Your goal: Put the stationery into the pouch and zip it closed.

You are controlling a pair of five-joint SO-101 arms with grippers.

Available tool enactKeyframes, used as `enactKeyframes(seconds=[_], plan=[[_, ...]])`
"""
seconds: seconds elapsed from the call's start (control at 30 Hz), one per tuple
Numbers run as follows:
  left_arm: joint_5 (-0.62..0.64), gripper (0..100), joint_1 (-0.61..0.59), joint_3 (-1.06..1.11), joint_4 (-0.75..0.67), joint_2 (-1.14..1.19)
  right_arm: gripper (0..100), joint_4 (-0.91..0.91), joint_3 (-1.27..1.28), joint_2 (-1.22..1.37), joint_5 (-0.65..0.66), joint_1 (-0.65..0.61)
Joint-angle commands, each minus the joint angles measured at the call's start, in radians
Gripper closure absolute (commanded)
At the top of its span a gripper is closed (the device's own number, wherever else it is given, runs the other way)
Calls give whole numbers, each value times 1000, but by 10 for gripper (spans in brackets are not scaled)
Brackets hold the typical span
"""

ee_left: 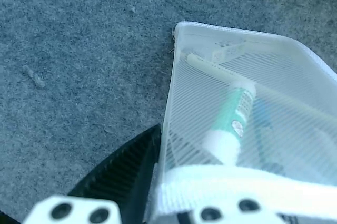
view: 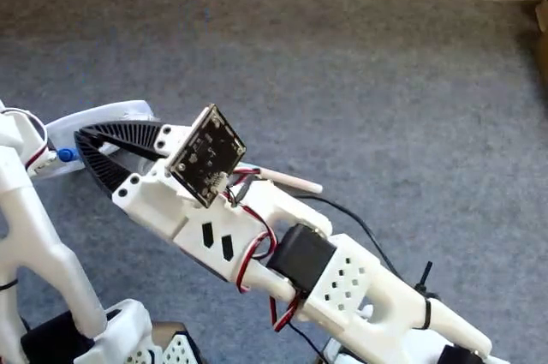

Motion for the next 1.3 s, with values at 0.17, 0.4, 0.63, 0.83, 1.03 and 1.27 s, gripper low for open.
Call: enactKeyframes(seconds=[0.17, 0.4, 0.63, 0.83, 1.03, 1.27], plan=[[9, 992, -36, 39, -2, 19, 995, -116, -15, 88, -12, -71], [9, 992, -36, 39, -2, 19, 995, -113, -15, 163, -8, -74], [9, 992, -36, 39, -2, 19, 995, -110, -22, 309, -3, 13], [9, 992, -38, 41, -2, 19, 995, -108, -71, 409, 64, 113], [9, 992, -38, 41, -2, 19, 995, 45, -139, 435, 87, 142], [9, 992, -38, 41, -2, 19, 995, 200, -234, 424, 86, 143]])
